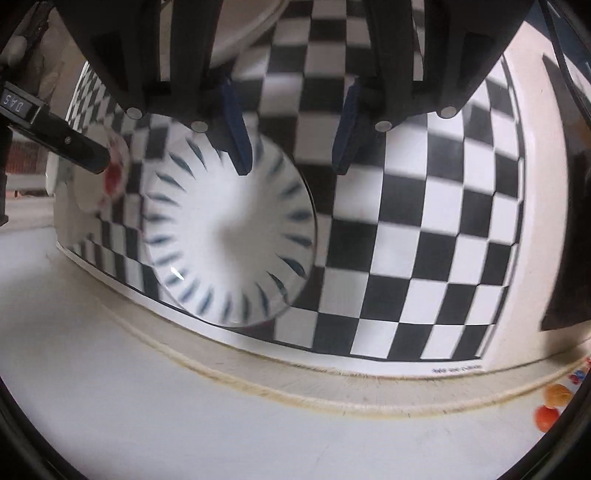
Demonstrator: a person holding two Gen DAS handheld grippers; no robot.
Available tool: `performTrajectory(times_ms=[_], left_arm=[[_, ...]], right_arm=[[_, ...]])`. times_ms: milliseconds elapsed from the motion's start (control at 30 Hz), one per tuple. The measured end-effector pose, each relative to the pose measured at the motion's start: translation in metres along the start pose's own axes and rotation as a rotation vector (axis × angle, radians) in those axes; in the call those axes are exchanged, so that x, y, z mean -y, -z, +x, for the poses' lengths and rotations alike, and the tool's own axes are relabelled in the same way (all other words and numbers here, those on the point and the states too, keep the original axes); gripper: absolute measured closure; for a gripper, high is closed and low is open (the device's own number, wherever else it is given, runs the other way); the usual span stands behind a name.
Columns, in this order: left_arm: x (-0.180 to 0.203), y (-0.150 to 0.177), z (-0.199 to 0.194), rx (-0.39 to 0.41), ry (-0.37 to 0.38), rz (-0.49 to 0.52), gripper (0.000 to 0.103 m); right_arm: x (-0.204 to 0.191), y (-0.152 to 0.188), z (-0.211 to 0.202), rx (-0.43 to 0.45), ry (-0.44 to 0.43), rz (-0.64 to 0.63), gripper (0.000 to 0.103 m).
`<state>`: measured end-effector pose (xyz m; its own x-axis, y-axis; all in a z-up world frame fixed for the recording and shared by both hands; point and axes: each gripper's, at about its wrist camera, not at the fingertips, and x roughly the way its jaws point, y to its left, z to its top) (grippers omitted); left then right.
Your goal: Organize plates and bowls
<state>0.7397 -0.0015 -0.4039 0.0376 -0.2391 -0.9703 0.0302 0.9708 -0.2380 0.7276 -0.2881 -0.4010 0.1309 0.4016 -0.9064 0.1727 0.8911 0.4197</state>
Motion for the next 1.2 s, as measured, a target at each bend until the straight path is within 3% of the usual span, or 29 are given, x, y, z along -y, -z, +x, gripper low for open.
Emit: performTrajectory(times_ms=[133, 233, 333, 400, 533, 967, 1200], left_arm=[[-0.008, -0.028, 0.031, -0.064, 0.016, -0.025, 0.061], [-0.008, -0.039, 0.047, -0.100, 0.041, -0.021, 0.061], [0.000, -0.043, 0.054, -0.086, 0.034, 0.019, 0.063], [0.007, -0.044, 0.057, -0.085, 0.023, 0.044, 0.064], [0.019, -0.041, 0.059, -0.045, -0.038, 0.090, 0.065], [0.020, -0.032, 0.046, -0.004, -0.058, 0.088, 0.069], [0.026, -0.017, 0.027, 0.031, -0.054, 0.090, 0.069]], right_arm=[[0.000, -0.035, 0.034, -0.042, 0.087, -0.026, 0.045], [0.006, -0.049, 0.059, -0.095, 0.096, -0.019, 0.047], [0.008, -0.054, 0.073, -0.116, 0.138, -0.034, 0.056], [0.007, -0.057, 0.078, -0.119, 0.129, -0.040, 0.069], [0.009, -0.061, 0.087, -0.126, 0.177, -0.049, 0.081], [0.005, -0.051, 0.086, -0.078, 0.170, -0.069, 0.082], [-0.002, -0.039, 0.065, -0.024, 0.175, -0.100, 0.085]])
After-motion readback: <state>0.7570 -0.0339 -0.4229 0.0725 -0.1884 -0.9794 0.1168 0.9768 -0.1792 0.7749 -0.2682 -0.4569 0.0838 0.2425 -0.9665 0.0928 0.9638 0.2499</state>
